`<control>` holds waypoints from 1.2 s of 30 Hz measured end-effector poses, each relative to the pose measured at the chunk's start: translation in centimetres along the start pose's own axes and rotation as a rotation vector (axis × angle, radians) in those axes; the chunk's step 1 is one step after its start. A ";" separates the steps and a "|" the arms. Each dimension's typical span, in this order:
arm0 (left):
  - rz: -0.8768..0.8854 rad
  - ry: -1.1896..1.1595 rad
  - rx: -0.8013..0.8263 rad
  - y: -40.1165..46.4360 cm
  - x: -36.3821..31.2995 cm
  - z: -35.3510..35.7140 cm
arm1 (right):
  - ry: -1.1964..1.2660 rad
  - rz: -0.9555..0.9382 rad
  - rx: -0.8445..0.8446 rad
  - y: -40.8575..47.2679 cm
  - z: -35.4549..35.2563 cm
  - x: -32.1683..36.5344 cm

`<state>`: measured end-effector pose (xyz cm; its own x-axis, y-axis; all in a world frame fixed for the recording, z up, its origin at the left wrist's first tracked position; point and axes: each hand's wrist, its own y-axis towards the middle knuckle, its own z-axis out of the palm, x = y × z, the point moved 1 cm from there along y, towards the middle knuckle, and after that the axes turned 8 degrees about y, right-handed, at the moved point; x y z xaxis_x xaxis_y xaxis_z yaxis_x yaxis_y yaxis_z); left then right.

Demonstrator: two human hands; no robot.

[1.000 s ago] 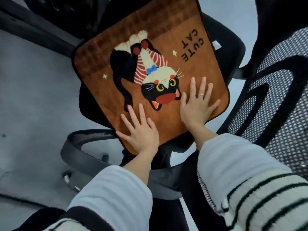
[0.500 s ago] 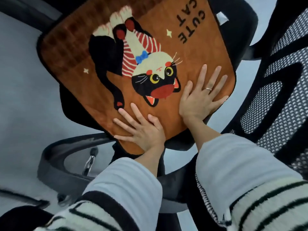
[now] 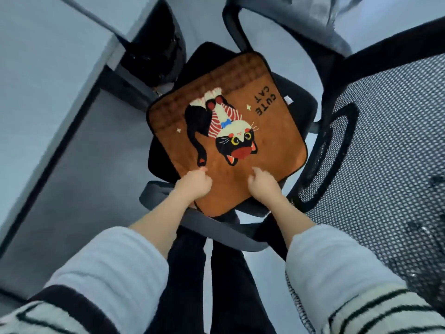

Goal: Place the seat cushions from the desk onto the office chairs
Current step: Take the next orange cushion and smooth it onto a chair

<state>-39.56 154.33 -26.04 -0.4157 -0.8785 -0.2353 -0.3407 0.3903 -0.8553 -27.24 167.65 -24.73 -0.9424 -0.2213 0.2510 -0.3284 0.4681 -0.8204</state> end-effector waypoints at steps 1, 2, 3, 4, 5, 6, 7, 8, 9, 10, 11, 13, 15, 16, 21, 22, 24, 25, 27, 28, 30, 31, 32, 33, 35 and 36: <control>0.009 0.003 -0.046 -1.3 0.7 -1.2 | 0.002 -0.028 0.013 -1.3 -0.3 0.9; 0.018 0.000 -0.092 -2.8 1.3 -2.1 | -0.004 -0.067 0.021 -2.8 -0.5 1.7; 0.032 -0.008 -0.146 -4.2 2.0 -2.9 | -0.016 -0.118 0.017 -4.2 -0.7 2.6; 0.043 -0.017 -0.186 -5.5 2.7 -3.6 | -0.025 -0.169 0.015 -5.5 -0.8 3.5; 0.046 -0.028 -0.222 -7.0 3.3 -4.1 | -0.025 -0.219 0.018 -6.9 -0.8 4.3; 0.042 -0.043 -0.257 -8.5 3.8 -4.5 | -0.019 -0.263 0.023 -8.1 -0.9 5.0; 0.039 -0.064 -0.300 -9.8 4.3 -4.8 | -0.013 -0.303 0.027 -9.0 -1.0 5.7; 0.035 -0.088 -0.347 -11.4 4.5 -4.9 | -0.012 -0.343 0.032 -10.2 -1.1 6.3; 0.034 -0.115 -0.402 -13.0 4.7 -4.9 | -0.019 -0.387 0.034 -11.4 -1.2 7.0; 0.031 -0.143 -0.450 -14.3 4.8 -4.7 | -0.028 -0.433 0.035 -12.4 -1.4 7.4; 0.025 -0.177 -0.495 -15.7 4.9 -4.3 | -0.042 -0.482 0.036 -13.5 -1.5 7.9; -0.010 -0.246 -0.554 -18.7 5.2 -2.7 | -0.072 -0.570 0.059 -15.7 -1.2 8.2; -0.059 -0.326 -0.584 -21.2 5.1 -0.5 | -0.128 -0.635 0.095 -17.5 -0.7 8.0; -0.079 -0.361 -0.596 -22.5 4.9 0.8 | -0.166 -0.658 0.119 -18.3 -0.4 7.7; -0.154 -0.516 -0.666 -30.5 4.8 6.8 | -0.364 -0.837 0.211 -24.1 2.1 6.9; -0.179 -0.538 -0.702 -32.6 5.3 7.9 | -0.405 -0.877 0.231 -25.8 3.0 6.8; -0.231 -0.564 -0.768 -36.2 6.6 9.1 | -0.466 -0.923 0.262 -28.6 4.4 7.2; -0.259 -0.573 -0.793 -38.0 7.5 9.8 | -0.499 -0.955 0.273 -30.1 5.2 7.5; -0.298 -0.577 -0.810 -41.7 9.1 10.8 | -0.558 -1.018 0.265 -32.8 6.7 8.3; -0.329 -0.573 -0.831 -44.5 10.3 12.0 | -0.596 -1.072 0.270 -35.2 8.2 8.6; -0.372 -0.541 -0.881 -49.0 12.3 13.4 | -0.623 -1.165 0.267 -39.0 10.6 9.3; -0.401 -0.526 -0.920 -51.1 13.3 14.2 | -0.633 -1.206 0.271 -41.0 11.9 9.6; -0.432 -0.515 -0.962 -53.6 14.3 15.3 | -0.641 -1.244 0.280 -43.2 13.4 9.7; -0.460 -0.508 -1.002 -55.9 15.2 16.4 | -0.639 -1.286 0.286 -45.3 14.9 9.7; -0.510 -0.527 -1.070 -60.9 17.2 19.8 | -0.650 -1.370 0.329 -50.2 18.5 9.1; -0.523 -0.545 -1.097 -63.1 18.2 21.8 | -0.660 -1.409 0.347 -52.7 20.3 8.4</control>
<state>-7.24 107.67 13.59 0.2719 -0.8888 -0.3689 -0.9612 -0.2321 -0.1492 -16.50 123.72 10.17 0.3109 -0.6483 0.6950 -0.7579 -0.6104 -0.2302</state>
